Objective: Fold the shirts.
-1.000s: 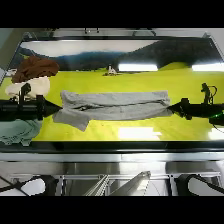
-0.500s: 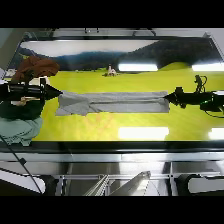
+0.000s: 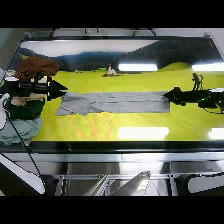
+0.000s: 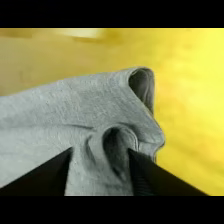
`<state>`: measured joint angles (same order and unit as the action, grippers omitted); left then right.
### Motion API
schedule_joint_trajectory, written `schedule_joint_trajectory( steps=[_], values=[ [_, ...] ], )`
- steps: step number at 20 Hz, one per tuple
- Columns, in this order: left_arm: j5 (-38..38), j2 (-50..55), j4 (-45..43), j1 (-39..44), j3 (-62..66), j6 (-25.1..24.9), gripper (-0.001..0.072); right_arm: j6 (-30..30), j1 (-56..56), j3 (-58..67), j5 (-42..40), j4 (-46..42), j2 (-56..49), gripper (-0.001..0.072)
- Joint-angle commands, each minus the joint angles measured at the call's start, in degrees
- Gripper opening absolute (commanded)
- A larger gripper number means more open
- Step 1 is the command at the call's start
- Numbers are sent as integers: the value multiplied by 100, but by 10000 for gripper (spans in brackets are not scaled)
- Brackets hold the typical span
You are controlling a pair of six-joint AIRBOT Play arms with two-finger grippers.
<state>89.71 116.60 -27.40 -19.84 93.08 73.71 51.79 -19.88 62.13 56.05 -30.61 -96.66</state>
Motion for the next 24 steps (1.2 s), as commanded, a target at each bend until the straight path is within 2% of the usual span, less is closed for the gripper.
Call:
schedule_joint_trajectory(
  steps=[1,3,5,9,10,11,12,14,15,16,18,22,24],
  values=[
    [721,85,111,-61,765,203,294,431,-81,256,85,-1165,116,516],
    [957,85,114,-103,1239,518,294,678,-74,376,120,-1585,186,521],
    [994,83,125,-103,1679,754,294,774,-74,391,111,-1615,173,673],
    [1040,83,192,155,2094,780,280,914,39,391,457,-1499,-127,664],
    [1038,85,186,284,2055,776,125,911,129,391,566,-1375,-227,646],
    [999,85,184,411,1991,726,2,905,247,391,592,-1259,-315,545],
    [890,85,162,551,1897,651,1,870,369,393,579,-1182,-387,502],
    [645,85,144,931,1683,367,0,800,619,404,540,-942,-549,501],
    [448,85,144,1174,1552,249,0,798,719,404,492,-807,-612,365],
    [238,85,142,1432,1425,157,0,802,774,407,439,-767,-632,10],
    [-306,85,-37,1971,1156,116,0,804,763,485,514,-774,-619,11],
    [-1193,90,-1353,2938,715,404,0,826,479,697,1178,-765,-219,10],
    [-1517,90,-1606,3300,597,437,0,824,437,754,1423,-708,140,11]
  ],
)
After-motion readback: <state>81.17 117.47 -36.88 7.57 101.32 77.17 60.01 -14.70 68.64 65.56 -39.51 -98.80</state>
